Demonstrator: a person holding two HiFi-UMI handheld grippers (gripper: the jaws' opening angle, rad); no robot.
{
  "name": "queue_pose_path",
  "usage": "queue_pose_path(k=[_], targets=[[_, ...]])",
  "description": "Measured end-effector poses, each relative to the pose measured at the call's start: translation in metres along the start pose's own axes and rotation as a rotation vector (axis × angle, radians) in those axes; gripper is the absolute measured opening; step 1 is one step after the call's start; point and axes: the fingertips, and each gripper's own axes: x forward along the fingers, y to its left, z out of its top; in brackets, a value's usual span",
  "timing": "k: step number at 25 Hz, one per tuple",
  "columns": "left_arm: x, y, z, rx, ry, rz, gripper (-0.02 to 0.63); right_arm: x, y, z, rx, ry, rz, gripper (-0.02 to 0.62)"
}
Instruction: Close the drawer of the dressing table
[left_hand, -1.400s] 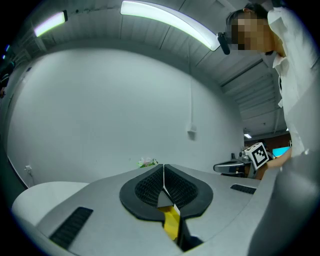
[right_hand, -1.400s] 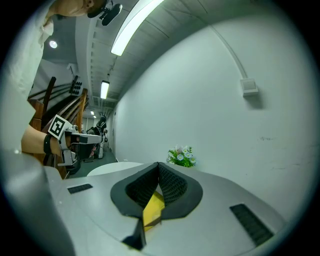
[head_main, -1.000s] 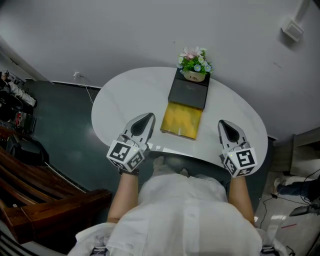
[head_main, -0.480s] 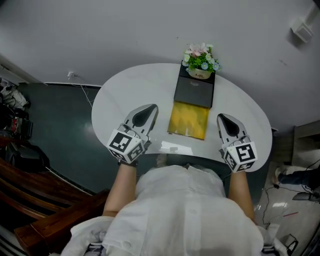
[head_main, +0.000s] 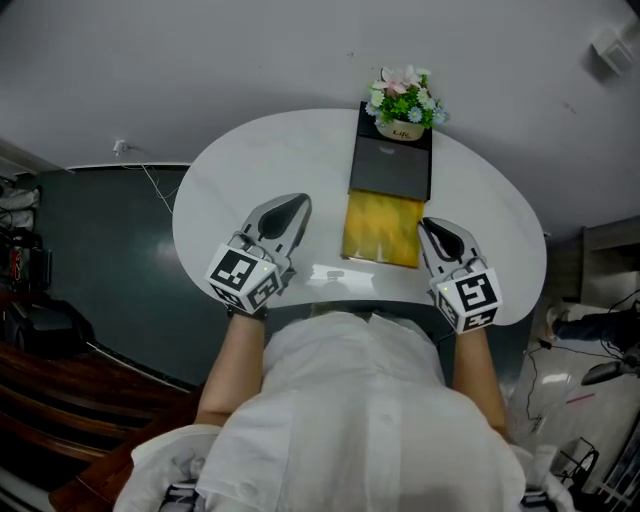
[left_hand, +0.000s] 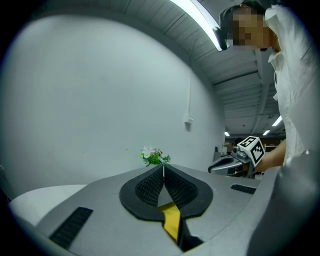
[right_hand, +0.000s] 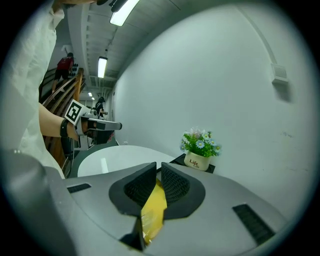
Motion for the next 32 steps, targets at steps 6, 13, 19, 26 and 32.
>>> queue_pose_path(k=[6,13,19,26,32], targets=[[0.004,0.005,-0.013,-0.015,0.006,-0.037,0.018,0.017,0.020,-0.020,-0.066,0.111,0.055,0.021],[0.003,0.008,-0.028,-0.034,0.023,-0.053,0.018,0.036,0.042,-0.042,-0.147,0.235,0.144,0.041],[0.000,0.008,-0.038,-0.052,0.027,-0.054,0.018,0.049,0.063,-0.071,-0.263,0.362,0.252,0.048],[-0.002,0.008,-0.042,-0.057,0.030,-0.054,0.018,0.056,0.079,-0.106,-0.368,0.494,0.350,0.051],[-0.001,0.009,-0.042,-0.061,0.030,-0.056,0.018,0.056,0.095,-0.130,-0.455,0.589,0.440,0.052]])
